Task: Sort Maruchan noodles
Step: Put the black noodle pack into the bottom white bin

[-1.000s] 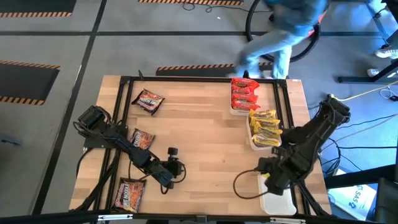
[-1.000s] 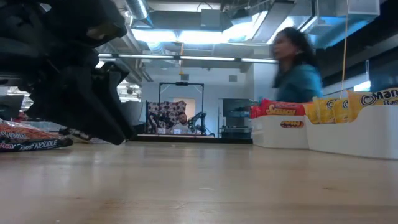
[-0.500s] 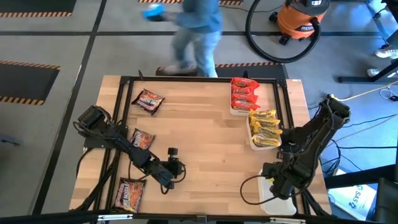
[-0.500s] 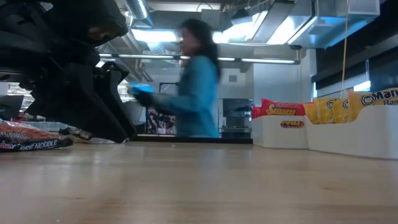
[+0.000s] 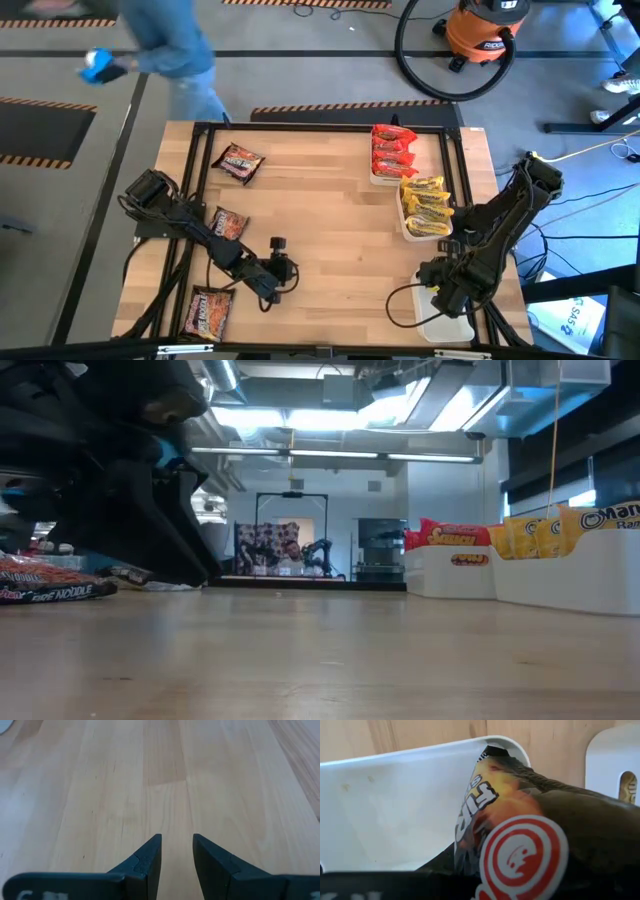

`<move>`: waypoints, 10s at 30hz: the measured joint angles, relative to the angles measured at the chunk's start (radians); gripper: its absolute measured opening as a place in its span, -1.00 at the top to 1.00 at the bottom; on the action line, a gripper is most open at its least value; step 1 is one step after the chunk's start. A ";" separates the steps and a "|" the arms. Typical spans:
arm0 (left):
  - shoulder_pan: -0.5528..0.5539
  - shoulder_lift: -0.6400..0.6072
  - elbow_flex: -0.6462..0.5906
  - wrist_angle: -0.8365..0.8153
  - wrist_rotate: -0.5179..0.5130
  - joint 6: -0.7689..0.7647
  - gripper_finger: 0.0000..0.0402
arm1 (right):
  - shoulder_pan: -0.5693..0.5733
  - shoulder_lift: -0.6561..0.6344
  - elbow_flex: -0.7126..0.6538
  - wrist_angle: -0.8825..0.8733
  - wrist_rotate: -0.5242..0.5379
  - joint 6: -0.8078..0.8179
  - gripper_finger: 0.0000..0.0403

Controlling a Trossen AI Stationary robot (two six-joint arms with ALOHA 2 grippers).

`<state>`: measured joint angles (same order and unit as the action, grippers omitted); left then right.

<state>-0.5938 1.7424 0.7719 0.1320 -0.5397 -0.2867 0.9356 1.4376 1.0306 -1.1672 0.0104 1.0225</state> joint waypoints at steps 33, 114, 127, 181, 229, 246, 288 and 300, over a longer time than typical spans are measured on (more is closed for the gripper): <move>0.019 0.000 0.000 0.020 0.003 0.006 0.48 | 0.001 0.005 0.082 -0.066 0.156 -0.085 0.35; 0.029 0.000 0.000 0.019 0.001 0.009 0.48 | -0.035 0.005 -0.095 0.077 0.071 0.027 0.35; 0.047 0.002 0.000 0.075 0.022 0.009 0.48 | -0.033 0.005 -0.095 0.078 0.182 -0.163 0.35; 0.465 0.706 0.998 0.254 0.510 0.237 0.48 | -0.033 0.005 -0.095 0.080 0.344 -0.219 0.35; 0.455 0.706 0.998 0.270 0.561 0.243 0.48 | -0.190 0.005 -0.139 0.027 0.222 -0.348 0.00; 0.405 0.598 0.950 0.065 0.415 0.323 0.48 | -0.190 0.005 0.008 -0.039 0.116 -0.175 0.02; 0.189 0.035 0.498 -0.348 0.236 0.212 0.48 | -0.190 0.005 0.180 -0.002 0.370 -0.138 0.02; -0.006 -0.430 0.056 -0.426 0.235 -0.301 0.48 | -0.247 0.038 0.178 0.455 0.690 -0.400 0.02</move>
<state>-0.5995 1.3120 0.8275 -0.2943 -0.3046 -0.5873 0.6883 1.4755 1.2082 -0.7119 0.7002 0.6222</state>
